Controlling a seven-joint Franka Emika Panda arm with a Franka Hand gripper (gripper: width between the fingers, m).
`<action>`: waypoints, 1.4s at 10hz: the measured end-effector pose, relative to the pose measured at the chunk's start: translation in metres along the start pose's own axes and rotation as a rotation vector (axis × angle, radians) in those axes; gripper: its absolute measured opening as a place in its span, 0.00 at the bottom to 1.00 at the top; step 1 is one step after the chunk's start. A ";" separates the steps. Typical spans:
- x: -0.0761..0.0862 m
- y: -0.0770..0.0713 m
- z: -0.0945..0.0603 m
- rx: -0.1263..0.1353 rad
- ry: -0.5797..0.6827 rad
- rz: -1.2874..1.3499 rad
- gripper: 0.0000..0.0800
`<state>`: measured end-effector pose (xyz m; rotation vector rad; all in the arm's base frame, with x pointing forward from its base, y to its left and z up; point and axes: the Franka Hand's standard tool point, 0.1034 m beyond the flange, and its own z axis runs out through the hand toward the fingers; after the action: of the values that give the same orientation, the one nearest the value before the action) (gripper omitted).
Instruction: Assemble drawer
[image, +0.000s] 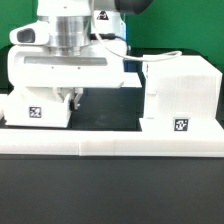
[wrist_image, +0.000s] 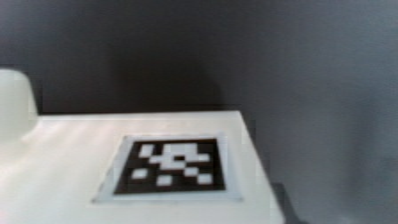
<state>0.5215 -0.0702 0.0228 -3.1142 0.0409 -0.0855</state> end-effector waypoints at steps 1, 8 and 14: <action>0.002 -0.005 -0.009 0.018 -0.012 -0.006 0.05; 0.003 -0.009 -0.013 0.009 -0.016 -0.299 0.05; 0.003 -0.017 -0.012 0.002 -0.032 -0.711 0.05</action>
Offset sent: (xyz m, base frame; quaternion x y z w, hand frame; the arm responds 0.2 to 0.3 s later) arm 0.0000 0.0000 0.0000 0.0000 0.0000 0.0000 1.0000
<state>0.5245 -0.0531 0.0353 -2.9519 -1.0520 -0.0463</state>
